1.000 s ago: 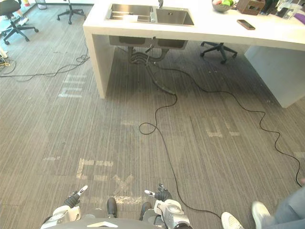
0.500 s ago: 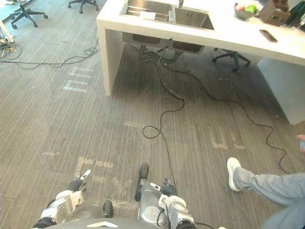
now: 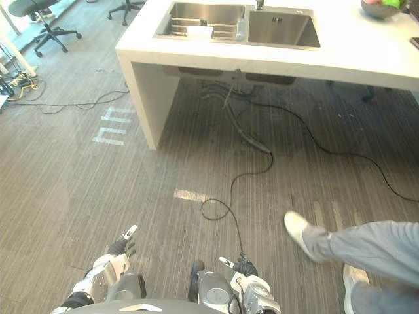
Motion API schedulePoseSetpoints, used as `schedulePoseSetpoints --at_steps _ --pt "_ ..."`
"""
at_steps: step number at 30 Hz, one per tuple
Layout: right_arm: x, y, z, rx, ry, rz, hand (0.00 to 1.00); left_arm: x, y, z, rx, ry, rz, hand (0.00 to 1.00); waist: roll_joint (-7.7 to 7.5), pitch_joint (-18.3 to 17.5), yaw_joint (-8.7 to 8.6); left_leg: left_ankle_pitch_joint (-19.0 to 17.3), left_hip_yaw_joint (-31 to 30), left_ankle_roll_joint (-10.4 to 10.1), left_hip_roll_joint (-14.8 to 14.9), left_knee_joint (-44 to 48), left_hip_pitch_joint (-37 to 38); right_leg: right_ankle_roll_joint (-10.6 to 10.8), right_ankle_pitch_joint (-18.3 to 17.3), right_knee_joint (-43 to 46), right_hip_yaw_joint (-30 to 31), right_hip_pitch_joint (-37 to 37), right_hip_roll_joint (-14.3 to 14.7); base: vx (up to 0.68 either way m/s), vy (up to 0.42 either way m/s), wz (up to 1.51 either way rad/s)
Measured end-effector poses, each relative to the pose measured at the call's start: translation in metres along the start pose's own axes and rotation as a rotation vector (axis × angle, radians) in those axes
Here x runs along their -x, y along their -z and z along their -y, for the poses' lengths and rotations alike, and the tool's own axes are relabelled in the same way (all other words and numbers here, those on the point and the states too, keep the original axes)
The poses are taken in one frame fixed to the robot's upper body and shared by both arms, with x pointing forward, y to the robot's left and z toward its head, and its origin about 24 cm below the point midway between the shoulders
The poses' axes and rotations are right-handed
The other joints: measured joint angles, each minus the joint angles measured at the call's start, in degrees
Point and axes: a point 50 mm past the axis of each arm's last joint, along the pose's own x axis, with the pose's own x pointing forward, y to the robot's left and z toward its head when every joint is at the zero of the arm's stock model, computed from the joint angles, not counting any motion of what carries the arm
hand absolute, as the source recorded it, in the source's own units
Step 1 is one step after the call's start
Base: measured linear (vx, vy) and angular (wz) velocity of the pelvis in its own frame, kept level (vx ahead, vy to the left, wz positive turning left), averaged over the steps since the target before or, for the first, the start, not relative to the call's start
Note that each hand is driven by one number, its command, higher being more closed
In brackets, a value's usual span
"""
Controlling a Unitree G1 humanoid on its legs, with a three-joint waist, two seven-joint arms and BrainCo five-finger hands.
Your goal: Walk over to the sink, pick up the cup, carry it to the dishwasher, place the cup inside the dishwasher, then close the dishwasher door
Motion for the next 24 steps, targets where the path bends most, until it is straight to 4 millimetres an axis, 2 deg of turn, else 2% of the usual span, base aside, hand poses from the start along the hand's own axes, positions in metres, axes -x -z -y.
schedulePoseSetpoints --at_steps 1,2,3,4,5,7,8,9,10,11,12,13,14,15,16,17,18,19,20,21,22,24 --pt "0.000 -0.005 0.003 -0.012 0.005 0.020 0.00 0.000 -0.009 0.006 0.001 0.022 0.046 0.00 -0.05 0.92 0.72 -0.31 1.06 0.07 -1.17 -3.37 -1.75 0.30 -0.36 -1.76 0.19 3.16 -0.09 0.31 -0.025 -0.09" --pt "-0.002 -0.013 0.002 -0.018 0.000 0.049 0.00 0.001 -0.018 0.011 -0.001 0.040 0.090 0.00 -0.71 1.54 0.95 -0.77 2.89 0.09 -2.57 -10.03 -3.29 0.88 -0.76 -3.09 0.33 5.24 -0.67 0.29 0.006 -0.09" --pt "-0.003 -0.016 0.000 -0.021 -0.004 0.061 0.00 0.002 -0.022 0.014 -0.007 0.050 0.112 0.00 -0.63 1.63 1.10 -0.70 3.93 0.07 -3.87 -15.51 -3.37 1.26 -1.06 -3.48 0.36 6.08 -1.42 0.22 0.033 0.00" --pt "-0.003 -0.019 0.000 -0.019 -0.007 0.075 0.00 0.005 -0.027 0.020 -0.012 0.073 0.145 0.00 -1.20 1.94 1.12 0.12 5.21 -0.09 -6.28 -25.46 -3.30 1.90 -1.53 -3.86 0.36 7.00 -2.39 0.28 0.084 0.03" --pt "-0.002 -0.021 0.005 -0.007 0.005 0.078 0.00 0.012 -0.036 0.033 -0.030 0.118 0.215 0.00 -0.33 2.25 1.39 5.07 4.92 -1.14 -9.32 -42.81 -3.19 2.97 -2.25 -4.38 0.61 8.07 -3.01 0.28 0.095 -0.02" --pt "-0.001 -0.022 0.012 0.008 0.019 0.078 0.00 0.019 -0.041 0.041 -0.033 0.141 0.265 0.00 1.67 2.70 2.88 11.03 2.98 -4.15 -9.71 -56.02 -2.70 3.83 -3.26 -4.63 1.75 9.48 -2.01 0.28 0.128 -0.25" --pt "-0.001 -0.021 0.014 -0.008 0.021 0.074 0.00 0.022 -0.042 0.040 -0.024 0.131 0.284 0.00 2.95 2.85 3.57 11.69 2.64 -4.87 -8.82 -58.94 -2.61 4.51 -4.08 -4.75 2.34 10.85 -1.04 0.31 0.182 -0.32" --pt "0.000 -0.014 0.015 -0.037 0.024 0.057 0.00 0.023 -0.042 0.036 -0.023 0.106 0.292 0.00 4.00 2.75 3.86 11.50 3.03 -4.55 -7.63 -59.47 -2.08 5.74 -6.02 -4.30 2.91 13.11 -0.09 0.35 0.244 -0.31" --pt "0.003 -0.007 0.018 -0.064 0.024 0.039 0.00 0.025 -0.040 0.029 -0.014 0.085 0.299 0.00 4.72 2.31 4.03 11.63 2.82 -2.48 -6.84 -60.27 -0.10 6.75 -8.66 -3.11 3.77 15.20 0.52 0.37 0.267 -0.20" --pt "0.003 -0.004 0.017 -0.079 0.022 0.031 0.00 0.025 -0.042 0.025 -0.018 0.072 0.308 0.00 4.30 2.29 3.97 15.57 2.60 -0.30 -7.19 -59.53 0.25 6.87 -10.41 -2.33 4.52 16.08 0.12 0.37 0.282 -0.27" --pt "0.003 0.000 0.013 -0.091 0.009 0.022 0.00 0.027 -0.048 0.020 -0.023 0.059 0.335 0.00 2.18 1.68 4.32 17.65 2.83 1.44 -8.85 -57.80 -0.31 7.65 -12.46 -1.20 5.53 15.76 -2.04 0.37 0.264 -0.24" --pt "0.002 0.000 0.009 -0.092 -0.002 0.021 0.00 0.030 -0.058 0.018 -0.038 0.057 0.385 0.00 -0.02 1.26 4.95 17.28 2.93 2.01 -10.78 -55.31 -2.07 7.54 -13.93 -1.18 7.09 15.02 -3.68 0.44 0.292 -0.25" --pt "0.002 0.001 0.009 -0.101 0.003 0.014 0.00 0.031 -0.062 0.019 -0.038 0.063 0.407 0.00 -1.09 1.11 5.23 16.83 3.35 2.67 -11.81 -54.10 -2.67 7.07 -14.72 -1.27 8.04 14.91 -4.62 0.47 0.275 -0.15" --pt "0.003 0.012 0.014 -0.136 0.034 -0.029 0.00 0.035 -0.066 0.021 -0.065 0.073 0.444 0.00 -3.59 0.03 6.02 15.50 4.75 4.57 -14.44 -52.72 -2.87 5.85 -16.15 -1.77 9.38 15.44 -7.30 0.45 0.192 -0.06" --pt "0.007 0.025 0.022 -0.176 0.067 -0.075 0.00 0.038 -0.069 0.026 -0.072 0.088 0.475 0.00 -4.24 -0.97 6.03 14.04 4.78 6.78 -16.51 -52.04 -2.70 8.06 -14.68 5.74 11.07 13.45 -8.43 0.51 0.187 0.05" --pt "0.007 0.027 0.023 -0.202 0.073 -0.087 0.00 0.039 -0.072 0.029 -0.079 0.099 0.495 0.00 -3.78 -1.23 5.80 13.32 4.71 7.81 -16.86 -51.45 -2.66 10.25 -13.39 11.00 11.46 11.00 -9.15 0.43 0.154 0.16" --pt "0.008 0.033 0.022 -0.246 0.081 -0.108 0.00 0.043 -0.078 0.034 -0.091 0.116 0.533 0.00 -3.49 -1.41 5.50 12.55 4.76 8.65 -17.36 -51.36 -1.65 14.90 -10.48 19.04 13.12 7.33 -10.13 0.50 0.234 0.12" --pt "0.009 0.043 0.013 -0.315 0.072 -0.143 0.00 0.051 -0.091 0.042 -0.121 0.144 0.623 0.00 -3.47 -1.39 5.60 10.80 5.07 9.41 -17.98 -52.34 1.26 22.36 -3.38 32.71 15.73 1.94 -11.25 0.46 0.220 0.01" --pt "0.010 0.047 0.009 -0.333 0.066 -0.154 0.00 0.055 -0.096 0.044 -0.127 0.154 0.660 0.00 -3.52 -1.40 5.59 10.30 5.17 9.55 -18.28 -53.01 2.68 23.76 -1.36 38.64 16.33 -0.63 -11.59 0.52 0.227 -0.15" --pt "0.011 0.051 0.007 -0.352 0.075 -0.162 0.00 0.063 -0.105 0.049 -0.146 0.168 0.729 0.00 -3.45 -1.38 5.52 9.53 5.45 9.40 -18.86 -55.02 6.16 22.80 -0.56 48.82 15.31 -5.09 -13.26 0.47 0.189 -0.28" --pt "0.010 0.047 0.012 -0.355 0.095 -0.144 0.00 0.072 -0.114 0.053 -0.148 0.180 0.801 0.00 -3.25 -1.34 5.27 9.11 5.68 9.44 -19.38 -57.41 9.65 17.77 -1.23 54.40 11.46 -8.41 -15.83 0.36 0.142 -0.30" --pt "0.010 0.045 0.015 -0.366 0.112 -0.136 0.00 0.084 -0.125 0.059 -0.143 0.197 0.892 0.00 -2.38 -1.27 4.91 8.99 5.64 9.44 -19.31 -59.80 13.17 11.72 -3.37 54.91 5.47 -11.30 -18.40 0.32 0.099 -0.18"
